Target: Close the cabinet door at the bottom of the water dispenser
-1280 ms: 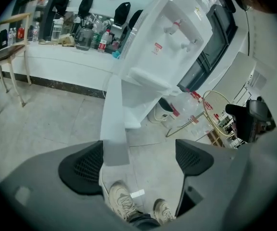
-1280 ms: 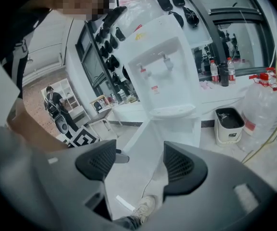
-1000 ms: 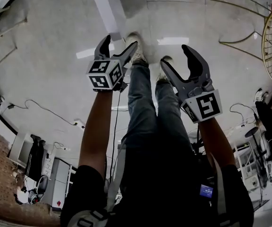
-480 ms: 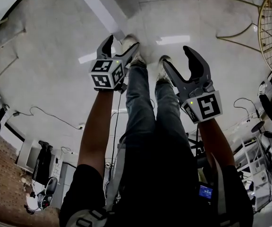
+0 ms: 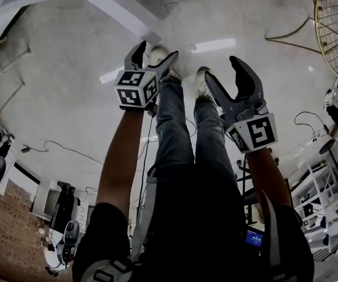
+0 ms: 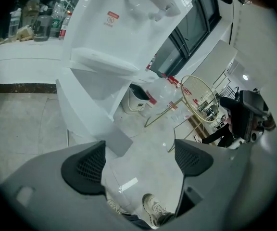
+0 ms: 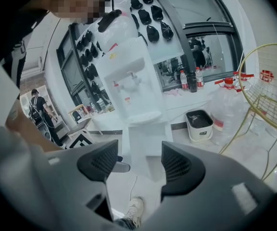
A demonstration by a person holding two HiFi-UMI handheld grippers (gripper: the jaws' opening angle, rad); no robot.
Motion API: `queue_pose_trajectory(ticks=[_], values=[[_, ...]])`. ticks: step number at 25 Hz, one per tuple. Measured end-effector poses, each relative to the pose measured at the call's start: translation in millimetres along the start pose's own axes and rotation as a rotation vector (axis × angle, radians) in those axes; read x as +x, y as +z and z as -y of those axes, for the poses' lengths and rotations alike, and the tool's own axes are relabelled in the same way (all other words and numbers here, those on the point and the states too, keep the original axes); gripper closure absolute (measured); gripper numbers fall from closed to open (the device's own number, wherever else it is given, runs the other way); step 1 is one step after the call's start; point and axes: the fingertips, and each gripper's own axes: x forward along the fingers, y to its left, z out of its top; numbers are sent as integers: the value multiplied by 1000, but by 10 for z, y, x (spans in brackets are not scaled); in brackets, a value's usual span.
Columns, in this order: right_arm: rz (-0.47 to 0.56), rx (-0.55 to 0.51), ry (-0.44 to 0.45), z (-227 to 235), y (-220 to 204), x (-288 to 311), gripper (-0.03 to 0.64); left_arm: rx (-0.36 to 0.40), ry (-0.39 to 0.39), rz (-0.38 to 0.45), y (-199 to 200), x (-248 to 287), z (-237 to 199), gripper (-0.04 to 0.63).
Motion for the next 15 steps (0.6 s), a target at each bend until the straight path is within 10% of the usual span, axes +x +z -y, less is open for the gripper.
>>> queue_pose_trajectory(ticks=[15], values=[[102, 61, -135, 332, 224, -45, 339, 53, -62, -80, 175, 214, 120, 144]])
